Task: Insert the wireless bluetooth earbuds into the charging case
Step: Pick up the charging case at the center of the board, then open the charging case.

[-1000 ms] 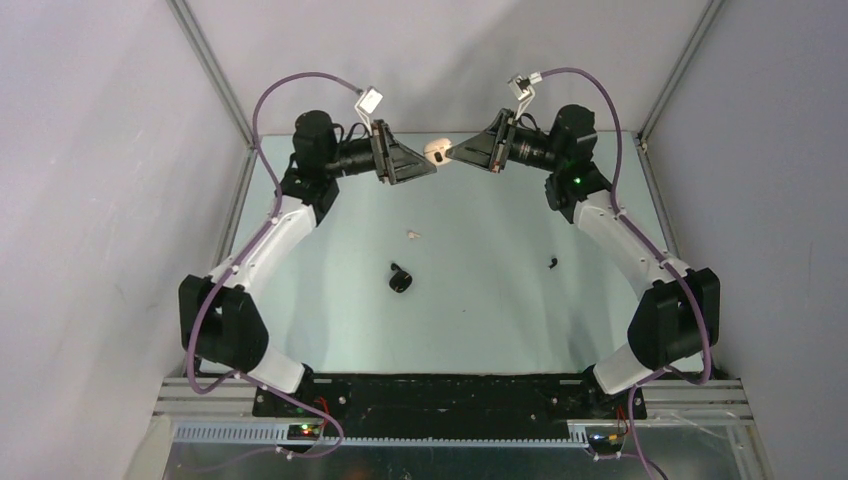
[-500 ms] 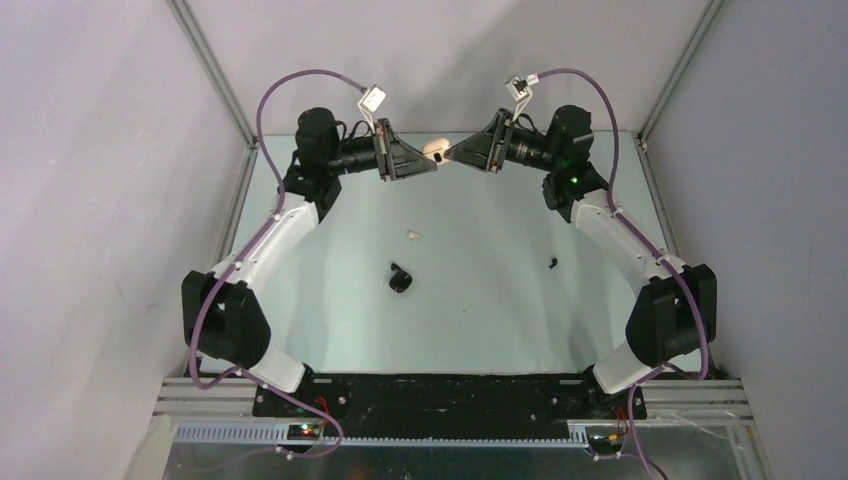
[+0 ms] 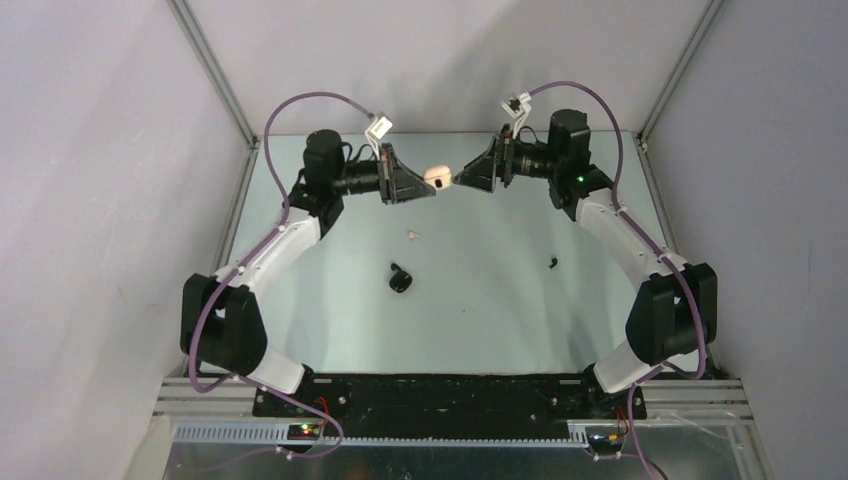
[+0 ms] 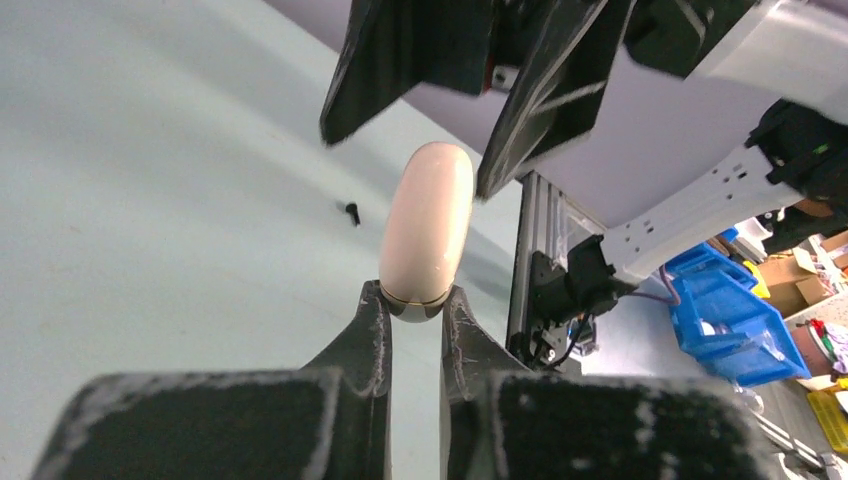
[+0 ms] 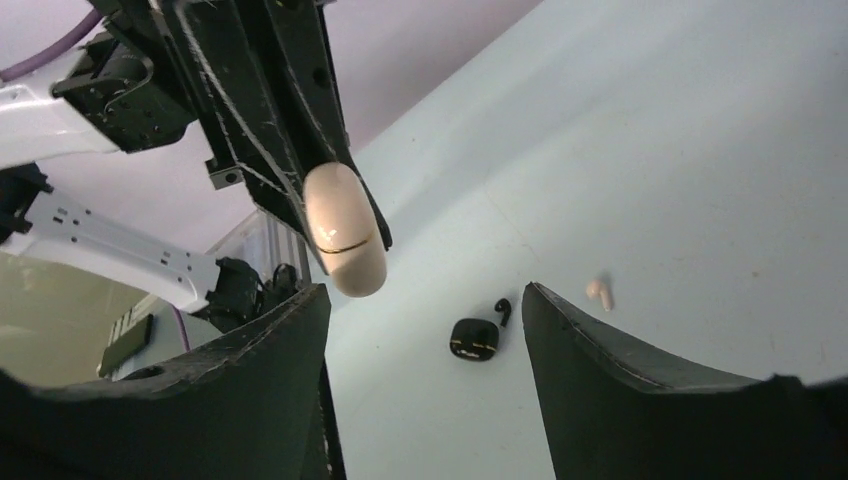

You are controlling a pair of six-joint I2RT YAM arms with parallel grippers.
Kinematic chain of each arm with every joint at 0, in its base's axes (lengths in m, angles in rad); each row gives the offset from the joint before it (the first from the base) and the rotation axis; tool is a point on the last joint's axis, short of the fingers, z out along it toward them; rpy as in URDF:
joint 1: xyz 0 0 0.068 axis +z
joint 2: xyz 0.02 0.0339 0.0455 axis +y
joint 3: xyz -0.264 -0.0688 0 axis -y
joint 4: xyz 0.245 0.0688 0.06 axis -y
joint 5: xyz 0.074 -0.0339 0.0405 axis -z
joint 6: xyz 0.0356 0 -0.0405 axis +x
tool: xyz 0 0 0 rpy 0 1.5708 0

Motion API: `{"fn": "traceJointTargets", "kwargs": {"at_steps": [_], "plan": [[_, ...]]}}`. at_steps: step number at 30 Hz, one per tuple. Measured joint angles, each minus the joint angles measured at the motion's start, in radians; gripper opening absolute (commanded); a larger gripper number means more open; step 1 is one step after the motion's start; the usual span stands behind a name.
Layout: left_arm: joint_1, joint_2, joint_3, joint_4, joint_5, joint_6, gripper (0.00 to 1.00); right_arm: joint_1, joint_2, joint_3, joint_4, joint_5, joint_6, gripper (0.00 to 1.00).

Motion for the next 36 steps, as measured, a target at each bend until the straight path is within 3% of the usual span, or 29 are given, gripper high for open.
{"fn": "traceJointTargets", "kwargs": {"at_steps": [7,16,22,28,34,36], "plan": [[-0.002,-0.018,-0.045,-0.212,-0.01,0.275,0.0,-0.026,-0.008,0.008,-0.187,-0.126,-0.268,0.68],[-0.019,-0.092,-0.049,-0.497,-0.082,0.687,0.0,0.122,-0.001,0.134,-0.62,-0.067,-0.759,0.65],[-0.042,-0.124,-0.055,-0.589,-0.111,0.834,0.0,0.16,0.042,0.188,-0.669,-0.026,-0.834,0.65],[-0.047,-0.127,-0.064,-0.636,-0.13,0.89,0.0,0.188,0.103,0.209,-0.679,-0.006,-0.852,0.64],[-0.048,-0.127,-0.064,-0.652,-0.134,0.907,0.0,0.226,0.136,0.212,-0.691,-0.008,-0.863,0.53],[-0.048,-0.127,-0.064,-0.653,-0.134,0.908,0.0,0.236,0.14,0.212,-0.692,-0.01,-0.866,0.44]]}}
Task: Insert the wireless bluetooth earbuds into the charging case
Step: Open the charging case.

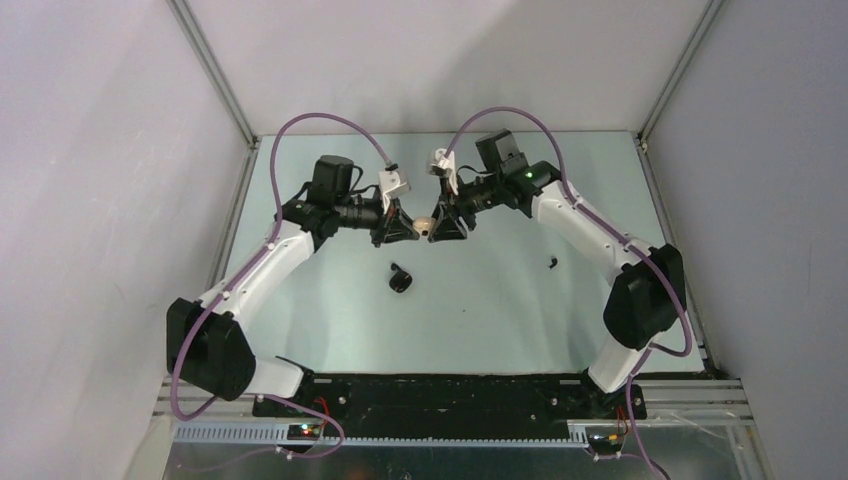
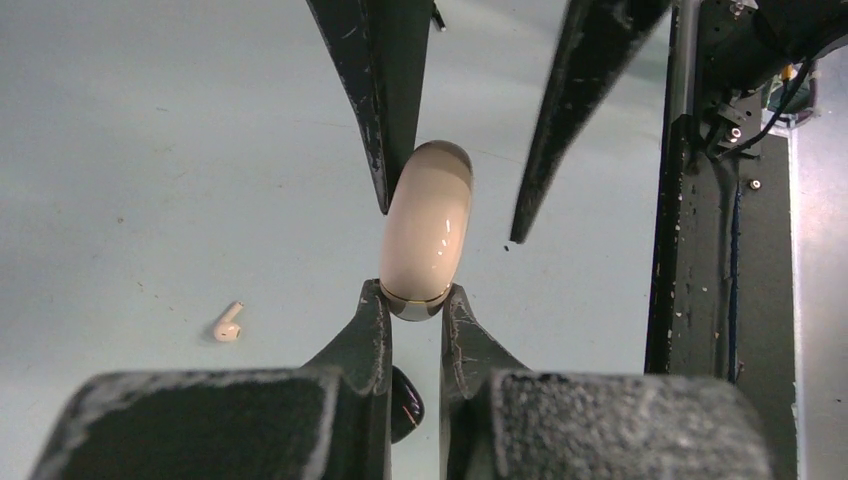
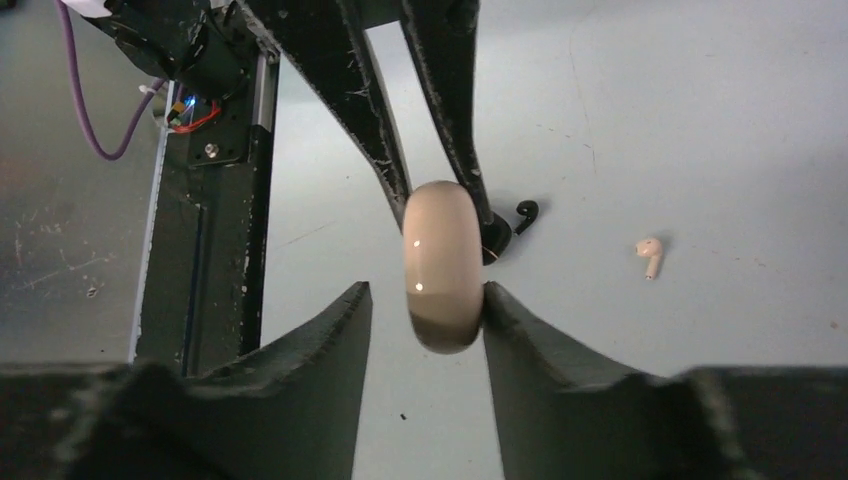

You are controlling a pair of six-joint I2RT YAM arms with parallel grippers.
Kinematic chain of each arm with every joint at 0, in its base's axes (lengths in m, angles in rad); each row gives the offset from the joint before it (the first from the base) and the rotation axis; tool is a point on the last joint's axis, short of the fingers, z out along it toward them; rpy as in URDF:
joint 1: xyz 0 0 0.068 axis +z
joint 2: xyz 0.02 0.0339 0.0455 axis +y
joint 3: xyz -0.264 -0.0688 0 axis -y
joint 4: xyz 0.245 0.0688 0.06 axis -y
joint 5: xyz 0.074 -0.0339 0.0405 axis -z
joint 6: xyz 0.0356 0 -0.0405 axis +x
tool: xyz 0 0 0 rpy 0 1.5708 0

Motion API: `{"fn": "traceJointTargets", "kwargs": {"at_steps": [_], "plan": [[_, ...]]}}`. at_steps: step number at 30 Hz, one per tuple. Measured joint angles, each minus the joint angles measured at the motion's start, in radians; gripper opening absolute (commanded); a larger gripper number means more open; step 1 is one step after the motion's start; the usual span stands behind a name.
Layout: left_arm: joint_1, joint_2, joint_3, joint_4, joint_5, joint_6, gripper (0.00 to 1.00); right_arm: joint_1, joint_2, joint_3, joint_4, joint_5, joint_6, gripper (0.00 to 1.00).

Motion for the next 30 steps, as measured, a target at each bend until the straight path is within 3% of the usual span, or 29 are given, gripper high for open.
{"fn": "traceJointTargets", "kwargs": {"at_steps": [4,5,6,8,11,17,26,28,30], "plan": [[0.0,-0.003,0.0,-0.019,0.005,-0.001,0.03,0.006,0.013,0.004,0.01,0.007,0.0,0.09],[-0.001,-0.003,0.0,-0.02,0.002,-0.001,0.09,0.003,0.017,0.005,0.013,0.002,0.0,0.05],[0.0,-0.003,0.0,-0.024,-0.001,-0.002,0.25,0.003,0.021,0.008,0.014,0.0,0.0,0.0],[0.002,-0.003,0.0,-0.028,-0.001,-0.002,0.45,0.003,0.023,0.01,0.018,-0.004,0.005,0.0],[0.001,-0.003,0.0,-0.02,-0.009,-0.003,0.57,-0.003,0.025,0.011,0.029,-0.014,0.036,0.0],[0.008,-0.003,0.002,-0.021,0.004,-0.034,0.52,-0.023,0.025,0.011,0.087,-0.038,0.109,0.0],[0.021,0.063,0.085,-0.015,0.064,-0.108,0.54,-0.027,0.025,0.008,0.121,-0.045,0.142,0.0],[0.022,0.068,0.092,-0.011,0.076,-0.122,0.51,-0.026,0.024,0.005,0.127,-0.048,0.147,0.0],[0.023,0.07,0.093,-0.006,0.085,-0.135,0.4,-0.026,0.025,0.001,0.131,-0.052,0.154,0.0]]}}
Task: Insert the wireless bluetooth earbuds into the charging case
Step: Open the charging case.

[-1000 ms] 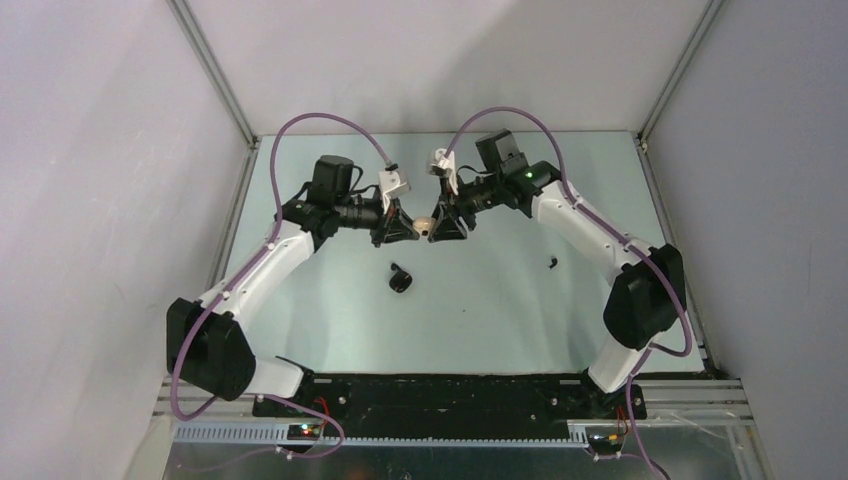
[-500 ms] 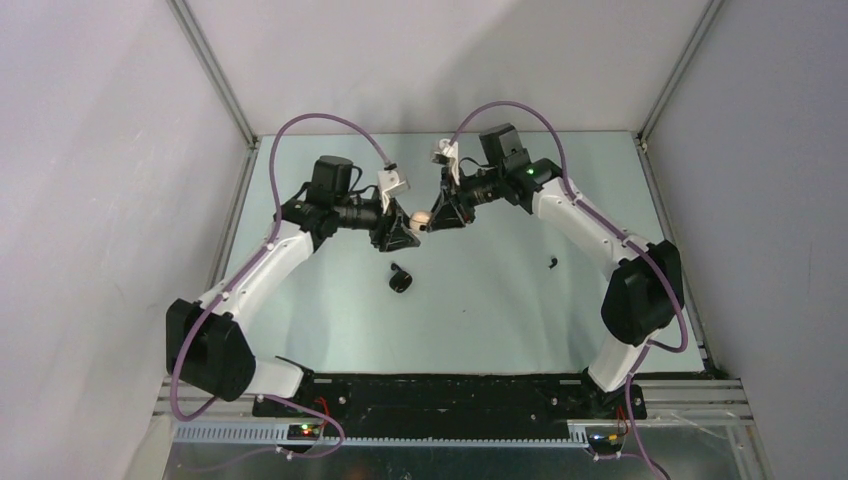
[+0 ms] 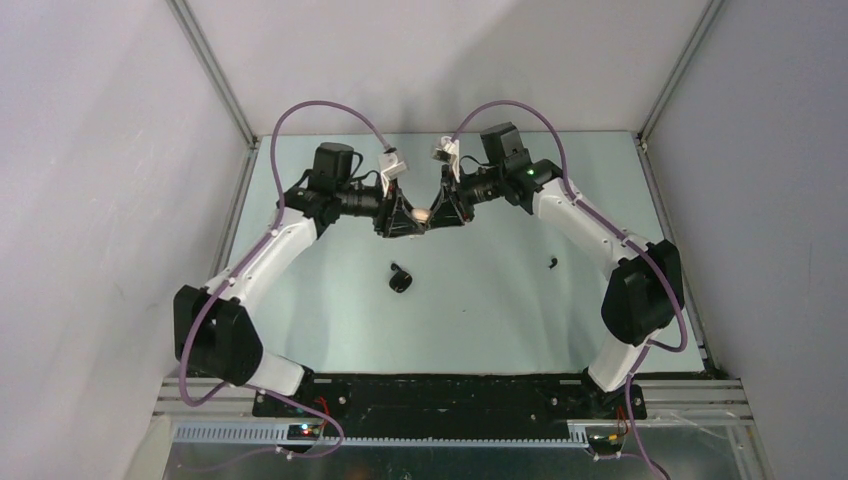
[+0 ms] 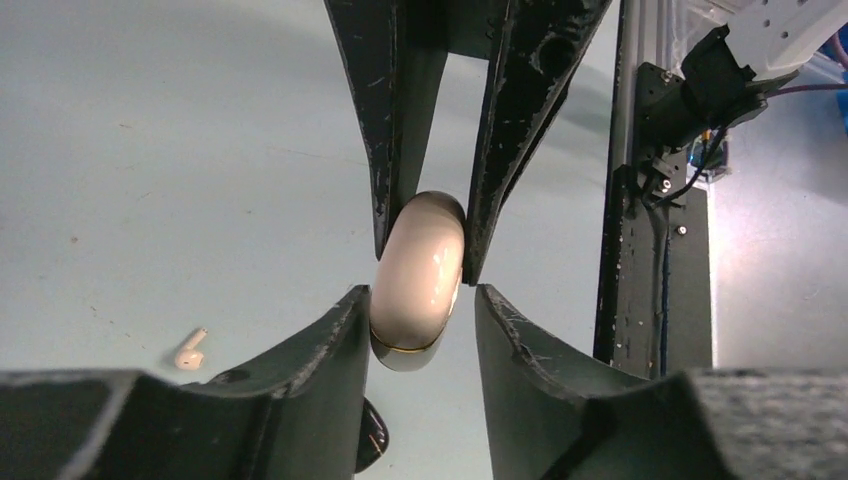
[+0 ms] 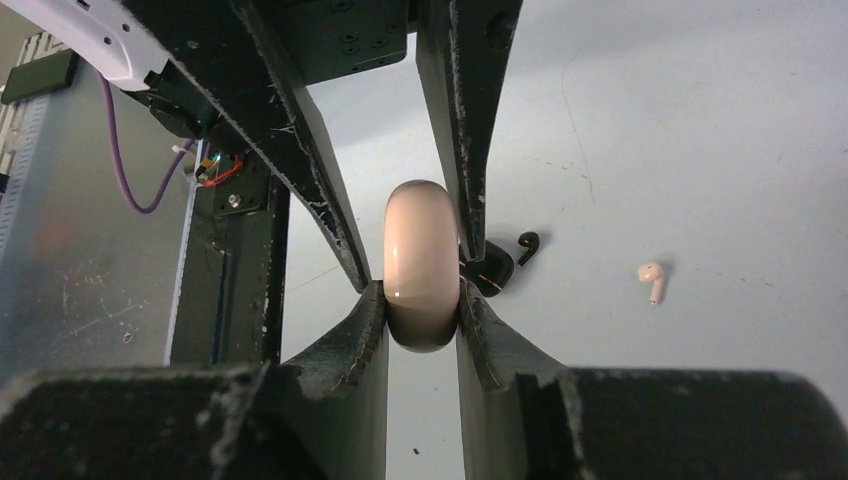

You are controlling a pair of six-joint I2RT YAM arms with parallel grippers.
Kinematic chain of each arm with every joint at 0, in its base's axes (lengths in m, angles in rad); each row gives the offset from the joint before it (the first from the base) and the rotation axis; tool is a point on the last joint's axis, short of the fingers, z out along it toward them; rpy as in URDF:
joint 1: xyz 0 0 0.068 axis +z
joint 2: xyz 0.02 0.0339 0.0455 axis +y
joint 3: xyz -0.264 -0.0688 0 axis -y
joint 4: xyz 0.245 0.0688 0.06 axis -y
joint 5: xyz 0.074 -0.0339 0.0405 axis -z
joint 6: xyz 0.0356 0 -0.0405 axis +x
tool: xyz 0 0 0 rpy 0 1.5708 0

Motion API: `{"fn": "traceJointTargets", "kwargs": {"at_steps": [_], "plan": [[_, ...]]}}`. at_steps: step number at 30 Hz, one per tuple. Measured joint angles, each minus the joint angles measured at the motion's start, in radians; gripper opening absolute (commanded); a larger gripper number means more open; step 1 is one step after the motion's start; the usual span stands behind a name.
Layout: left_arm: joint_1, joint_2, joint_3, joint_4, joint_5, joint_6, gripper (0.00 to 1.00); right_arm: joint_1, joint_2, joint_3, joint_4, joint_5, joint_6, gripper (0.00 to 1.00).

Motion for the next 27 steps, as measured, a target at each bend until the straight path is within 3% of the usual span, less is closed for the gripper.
{"fn": "traceJointTargets", "kwargs": {"at_steps": [8,11,13,15,27], "plan": [[0.009,0.027,0.006,0.008,0.04,-0.029,0.09,-0.001,0.0,-0.006,0.007,-0.009,0.018,0.01],[0.013,0.031,0.008,0.008,0.048,-0.032,0.02,-0.002,0.0,-0.012,0.022,-0.01,0.039,0.29],[0.015,0.031,0.008,0.008,0.05,-0.033,0.0,-0.003,0.0,-0.018,0.035,-0.015,0.055,0.41],[0.016,0.031,0.008,0.008,0.05,-0.032,0.0,-0.003,0.0,-0.019,0.043,-0.018,0.074,0.45],[0.016,0.031,0.008,0.009,0.035,-0.014,0.0,-0.048,0.002,-0.026,0.169,-0.019,0.257,0.42]]}}
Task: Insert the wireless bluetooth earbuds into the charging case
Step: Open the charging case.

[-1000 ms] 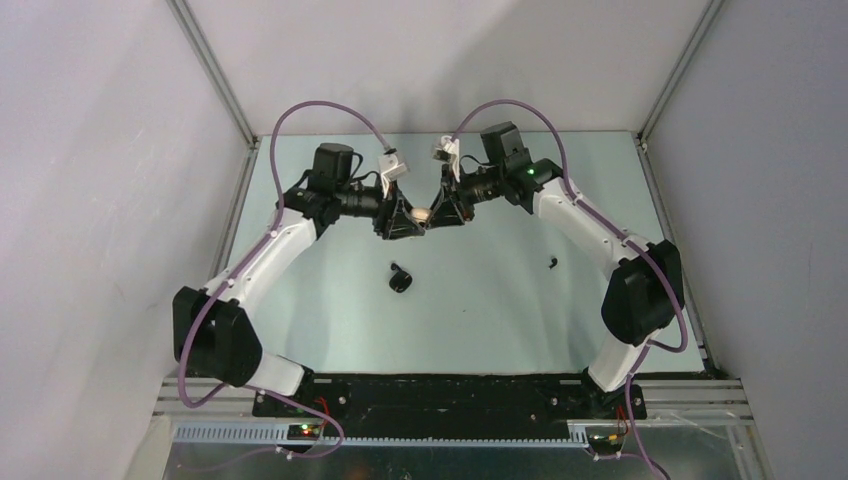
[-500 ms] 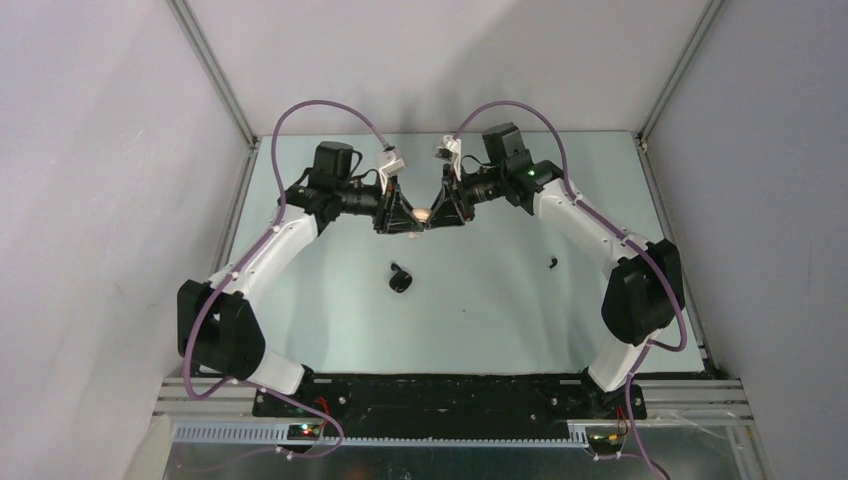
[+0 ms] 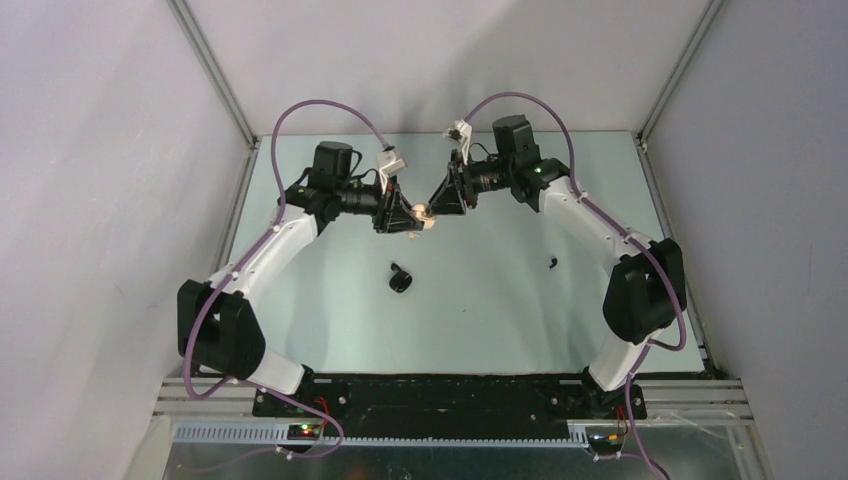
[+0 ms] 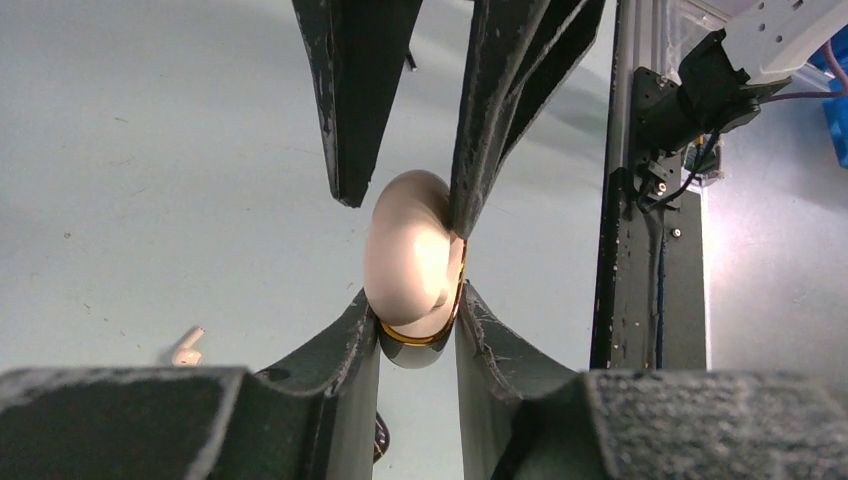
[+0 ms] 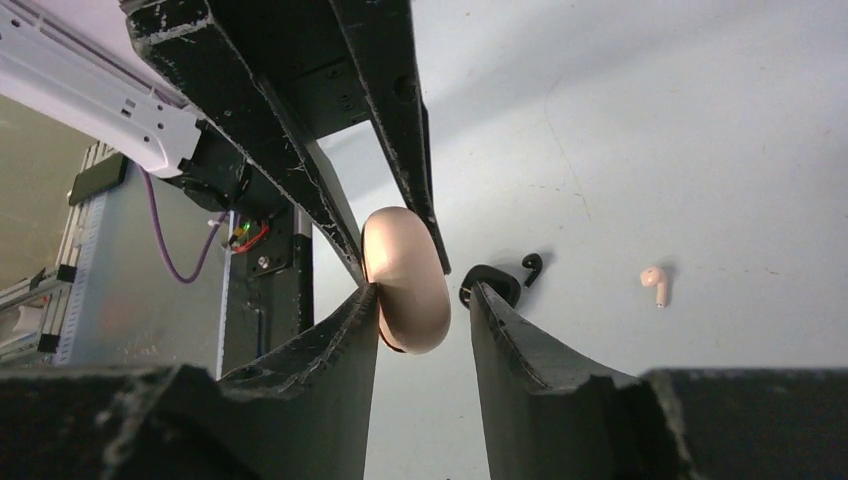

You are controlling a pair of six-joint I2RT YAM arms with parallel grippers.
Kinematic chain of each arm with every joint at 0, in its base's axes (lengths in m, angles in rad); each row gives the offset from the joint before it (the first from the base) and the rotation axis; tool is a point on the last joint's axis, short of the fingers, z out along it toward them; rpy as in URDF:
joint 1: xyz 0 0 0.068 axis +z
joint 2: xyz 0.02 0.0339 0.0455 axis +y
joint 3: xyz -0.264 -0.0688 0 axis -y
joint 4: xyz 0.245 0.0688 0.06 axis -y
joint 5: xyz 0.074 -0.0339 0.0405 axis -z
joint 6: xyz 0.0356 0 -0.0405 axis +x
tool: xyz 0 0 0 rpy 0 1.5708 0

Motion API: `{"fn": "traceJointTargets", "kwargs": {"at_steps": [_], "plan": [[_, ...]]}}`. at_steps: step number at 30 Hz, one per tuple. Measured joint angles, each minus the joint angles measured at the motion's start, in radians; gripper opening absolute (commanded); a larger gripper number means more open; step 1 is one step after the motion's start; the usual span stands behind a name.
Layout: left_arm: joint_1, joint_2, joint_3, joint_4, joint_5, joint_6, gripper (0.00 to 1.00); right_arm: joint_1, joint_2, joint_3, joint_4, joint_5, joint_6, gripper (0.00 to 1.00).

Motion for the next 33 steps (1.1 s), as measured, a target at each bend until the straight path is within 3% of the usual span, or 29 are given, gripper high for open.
{"fn": "traceJointTargets", "kwargs": {"at_steps": [23,33], "plan": [[0.0,0.0,0.0,-0.007,-0.012,0.0,0.0,-0.027,0.0,-0.017,0.045,0.08,0.034,0.44],[0.0,0.0,0.0,-0.003,-0.006,0.001,0.0,-0.064,-0.001,-0.03,0.049,0.029,0.059,0.52]]}}
